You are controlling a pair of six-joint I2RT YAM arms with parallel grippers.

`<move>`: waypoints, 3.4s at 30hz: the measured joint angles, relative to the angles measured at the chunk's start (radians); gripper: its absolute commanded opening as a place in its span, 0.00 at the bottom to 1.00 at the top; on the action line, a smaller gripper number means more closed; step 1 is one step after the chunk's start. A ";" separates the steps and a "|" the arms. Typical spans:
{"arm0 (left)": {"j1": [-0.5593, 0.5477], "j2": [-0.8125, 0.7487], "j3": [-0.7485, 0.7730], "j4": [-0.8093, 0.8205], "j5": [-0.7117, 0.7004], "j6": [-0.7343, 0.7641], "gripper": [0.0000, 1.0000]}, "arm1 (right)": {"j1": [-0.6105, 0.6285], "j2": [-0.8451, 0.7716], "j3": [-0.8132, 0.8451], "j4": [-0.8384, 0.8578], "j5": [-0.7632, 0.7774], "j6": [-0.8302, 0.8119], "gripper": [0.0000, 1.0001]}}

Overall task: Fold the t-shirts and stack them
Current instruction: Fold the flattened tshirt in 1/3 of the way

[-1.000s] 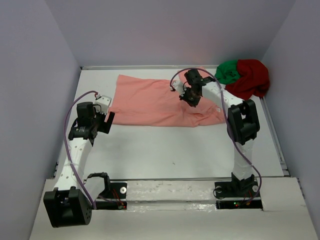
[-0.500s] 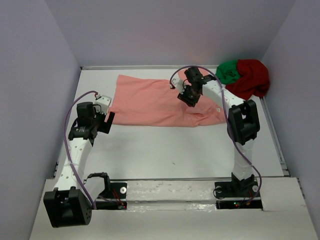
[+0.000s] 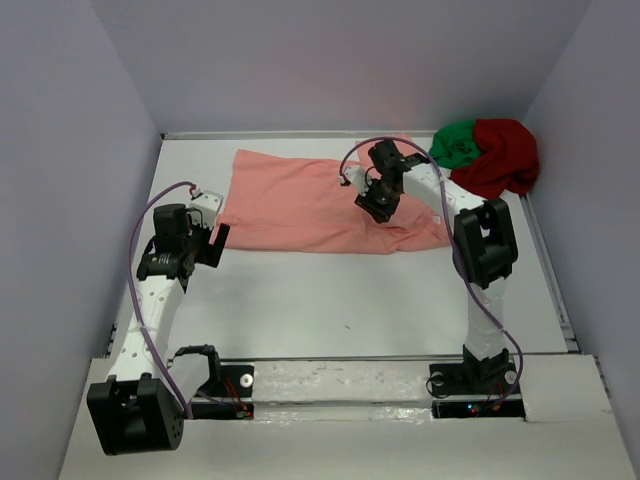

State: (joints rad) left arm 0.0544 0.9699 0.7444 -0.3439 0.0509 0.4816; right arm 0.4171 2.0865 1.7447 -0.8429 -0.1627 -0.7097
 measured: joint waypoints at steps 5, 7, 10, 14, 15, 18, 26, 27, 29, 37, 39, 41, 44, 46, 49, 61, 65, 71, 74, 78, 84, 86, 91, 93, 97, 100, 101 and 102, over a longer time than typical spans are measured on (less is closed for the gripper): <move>0.000 0.000 0.000 -0.001 0.001 0.000 0.99 | 0.000 0.006 -0.017 -0.012 -0.006 0.000 0.39; 0.000 0.000 0.000 -0.001 0.002 0.000 0.99 | 0.000 0.008 -0.020 -0.014 -0.007 0.000 0.39; 0.000 0.000 0.000 -0.001 0.002 0.000 0.99 | 0.000 0.017 -0.020 -0.014 -0.007 0.000 0.40; 0.000 0.000 0.000 -0.001 0.002 0.000 0.99 | 0.000 0.022 -0.020 -0.014 -0.007 0.001 0.42; 0.000 0.000 0.000 -0.001 0.001 0.000 0.99 | 0.000 0.023 -0.020 -0.014 -0.007 0.002 0.41; 0.000 0.000 0.000 -0.001 0.001 0.000 0.99 | 0.000 0.026 -0.020 -0.014 -0.008 0.000 0.13; 0.000 0.000 0.000 -0.004 0.001 0.000 0.99 | 0.000 0.033 -0.021 -0.015 -0.009 0.007 0.00; 0.000 0.000 0.000 -0.005 0.001 0.000 0.99 | 0.000 0.033 -0.021 -0.014 -0.006 0.007 0.00; 0.000 0.000 0.000 -0.005 0.002 0.000 0.99 | 0.000 0.033 -0.021 -0.014 -0.002 0.007 0.00; 0.000 0.000 0.000 -0.005 0.002 0.000 0.99 | 0.000 0.021 -0.027 0.012 0.130 -0.001 0.00; 0.000 0.000 0.000 -0.005 0.004 0.000 0.99 | -0.005 0.004 -0.027 0.031 0.189 -0.008 0.00; 0.000 0.000 0.000 -0.005 0.007 0.000 0.99 | -0.013 -0.016 -0.027 0.051 0.234 -0.013 0.00; 0.000 0.000 0.000 -0.005 0.013 0.000 0.99 | -0.026 -0.053 -0.027 0.079 0.294 -0.019 0.00; 0.000 0.000 0.000 -0.005 0.016 0.000 0.99 | -0.032 -0.067 -0.027 0.093 0.314 -0.019 0.00; 0.000 0.000 0.000 -0.005 0.020 0.000 0.99 | -0.039 -0.080 -0.024 0.112 0.336 -0.020 0.00; 0.000 -0.003 0.000 -0.005 0.019 0.000 0.99 | -0.038 -0.082 -0.043 0.202 0.305 -0.060 0.00; 0.000 -0.003 0.000 -0.005 0.018 0.000 0.99 | -0.038 -0.082 -0.073 0.233 0.305 -0.072 0.00; 0.000 -0.003 0.000 -0.005 0.009 0.000 0.99 | -0.038 -0.067 -0.081 0.289 0.330 -0.085 0.00; 0.000 -0.003 0.000 -0.005 0.005 0.000 0.99 | -0.038 -0.060 -0.105 0.329 0.340 -0.095 0.00; 0.000 0.002 0.000 -0.005 0.001 0.000 0.99 | -0.038 -0.022 -0.117 0.373 0.346 -0.106 0.00; 0.000 0.010 0.000 -0.005 -0.003 0.000 0.99 | -0.038 0.041 -0.117 0.410 0.358 -0.115 0.00; 0.000 0.010 0.000 -0.005 -0.005 0.000 0.99 | -0.038 0.053 -0.117 0.425 0.369 -0.122 0.00; 0.000 0.011 0.000 -0.005 -0.007 0.000 0.99 | -0.038 0.077 -0.117 0.468 0.398 -0.133 0.00; 0.000 0.011 0.000 -0.005 -0.008 0.000 0.99 | -0.038 0.081 -0.117 0.476 0.406 -0.133 0.00; 0.000 0.011 0.000 -0.005 -0.008 0.000 0.99 | -0.038 0.081 -0.117 0.494 0.426 -0.134 0.00; 0.000 0.011 0.000 -0.005 -0.008 0.000 0.99 | -0.039 0.081 -0.117 0.512 0.449 -0.137 0.00; 0.000 0.011 0.000 -0.005 -0.008 0.000 0.99 | -0.039 0.081 -0.117 0.515 0.452 -0.137 0.00; 0.000 0.011 0.000 -0.005 -0.008 0.000 0.99 | -0.039 0.081 -0.117 0.520 0.458 -0.140 0.00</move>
State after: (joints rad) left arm 0.0544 0.9813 0.7444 -0.3489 0.0429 0.4816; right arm 0.3786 2.1677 1.6276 -0.3229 0.2951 -0.8494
